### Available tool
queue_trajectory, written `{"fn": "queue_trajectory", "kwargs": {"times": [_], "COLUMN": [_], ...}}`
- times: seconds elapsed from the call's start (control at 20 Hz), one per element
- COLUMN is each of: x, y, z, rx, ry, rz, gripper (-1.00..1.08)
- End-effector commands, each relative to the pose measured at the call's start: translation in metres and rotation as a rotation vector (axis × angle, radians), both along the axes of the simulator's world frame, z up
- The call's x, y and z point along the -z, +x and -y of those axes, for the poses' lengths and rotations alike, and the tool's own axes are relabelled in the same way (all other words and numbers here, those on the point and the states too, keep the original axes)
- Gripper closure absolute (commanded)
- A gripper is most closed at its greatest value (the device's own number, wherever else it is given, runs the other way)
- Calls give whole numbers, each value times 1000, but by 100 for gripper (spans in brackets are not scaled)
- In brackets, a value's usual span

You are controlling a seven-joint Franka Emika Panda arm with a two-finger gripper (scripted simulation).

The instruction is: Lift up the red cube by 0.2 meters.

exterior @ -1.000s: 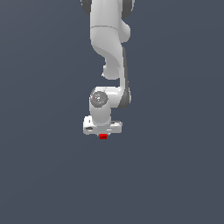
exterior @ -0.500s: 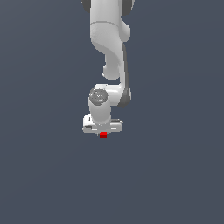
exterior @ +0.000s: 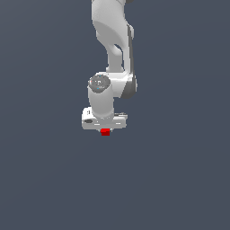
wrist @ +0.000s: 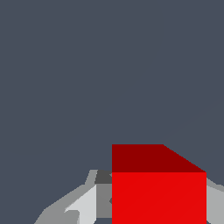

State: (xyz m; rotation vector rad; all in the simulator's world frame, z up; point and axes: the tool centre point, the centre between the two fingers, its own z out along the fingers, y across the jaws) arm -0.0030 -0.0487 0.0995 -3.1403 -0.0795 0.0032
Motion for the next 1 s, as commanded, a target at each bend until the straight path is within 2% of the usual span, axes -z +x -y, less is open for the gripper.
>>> {"fn": "queue_trajectory", "kwargs": {"times": [0.0,0.5,0.95], "x": [-26,-108,-131], "y": [0,0,2], "z": [0,0,0], "rx": [0,0,0], "ry": [0,0,0], "rz": [1,1,2], "gripper": [108,108,108]}}
